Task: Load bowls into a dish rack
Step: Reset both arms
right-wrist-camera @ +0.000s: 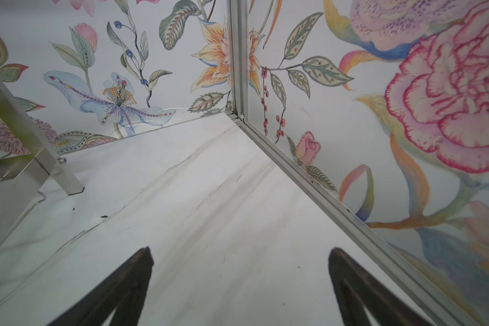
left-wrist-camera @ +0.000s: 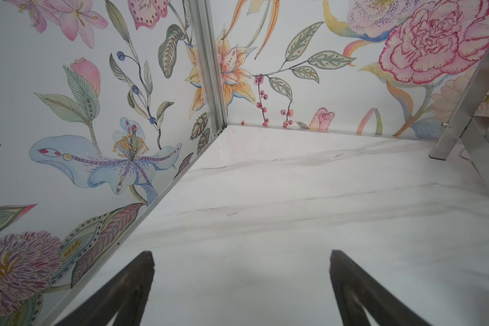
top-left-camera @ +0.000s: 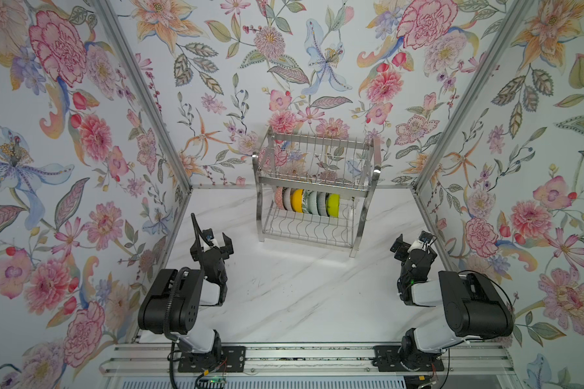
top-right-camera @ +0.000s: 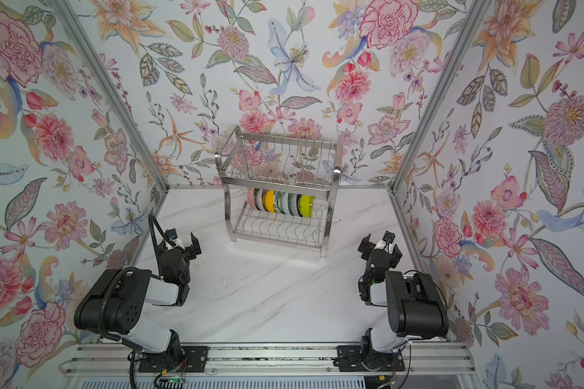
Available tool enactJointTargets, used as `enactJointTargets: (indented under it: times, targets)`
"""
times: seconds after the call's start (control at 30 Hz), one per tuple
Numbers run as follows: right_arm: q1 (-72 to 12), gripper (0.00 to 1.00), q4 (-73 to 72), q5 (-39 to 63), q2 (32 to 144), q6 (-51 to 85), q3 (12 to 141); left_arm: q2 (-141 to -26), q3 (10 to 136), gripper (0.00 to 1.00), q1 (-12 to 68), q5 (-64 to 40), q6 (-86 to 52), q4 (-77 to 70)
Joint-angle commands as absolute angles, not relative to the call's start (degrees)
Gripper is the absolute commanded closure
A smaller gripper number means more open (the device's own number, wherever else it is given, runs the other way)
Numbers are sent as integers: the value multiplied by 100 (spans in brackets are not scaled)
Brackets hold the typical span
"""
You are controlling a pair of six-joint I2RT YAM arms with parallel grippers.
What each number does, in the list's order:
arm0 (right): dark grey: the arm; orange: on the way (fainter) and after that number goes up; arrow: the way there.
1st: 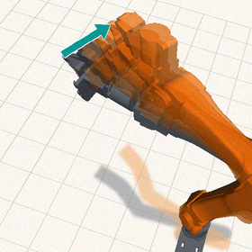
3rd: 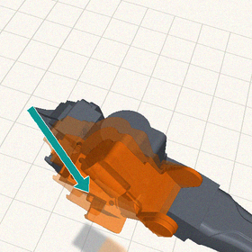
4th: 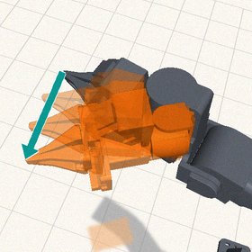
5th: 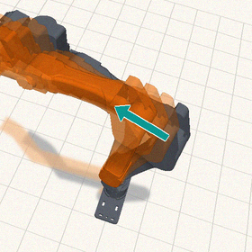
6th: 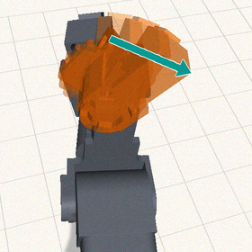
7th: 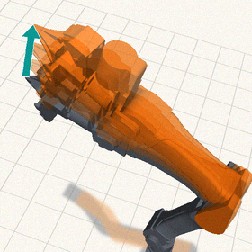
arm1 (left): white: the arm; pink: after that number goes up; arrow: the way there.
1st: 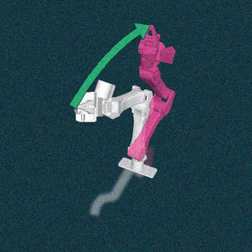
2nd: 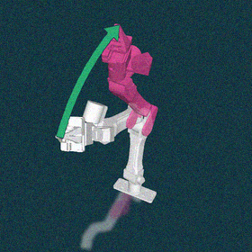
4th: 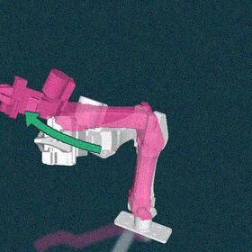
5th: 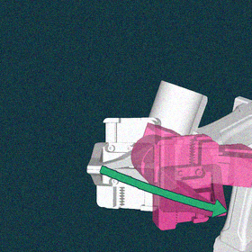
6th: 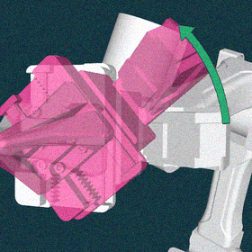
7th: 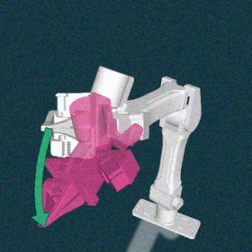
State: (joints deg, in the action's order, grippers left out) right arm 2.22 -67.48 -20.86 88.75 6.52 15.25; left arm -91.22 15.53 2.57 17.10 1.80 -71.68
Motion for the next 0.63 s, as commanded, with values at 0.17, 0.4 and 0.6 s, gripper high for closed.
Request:
enactJointTargets:
  times: [0.17,0.4,0.6]
  targets:
    - [97,2,-6504,-2092,8886,694,1618,-9063,1529,1,255,1599,79,-7117]
    - [180,2,-6435,-1919,8895,737,1649,-9069,1529,1,255,1601,80,-7110]
    - [185,1,-6469,-1912,8879,743,1619,-9068,1523,1,255,1600,71,-7117]
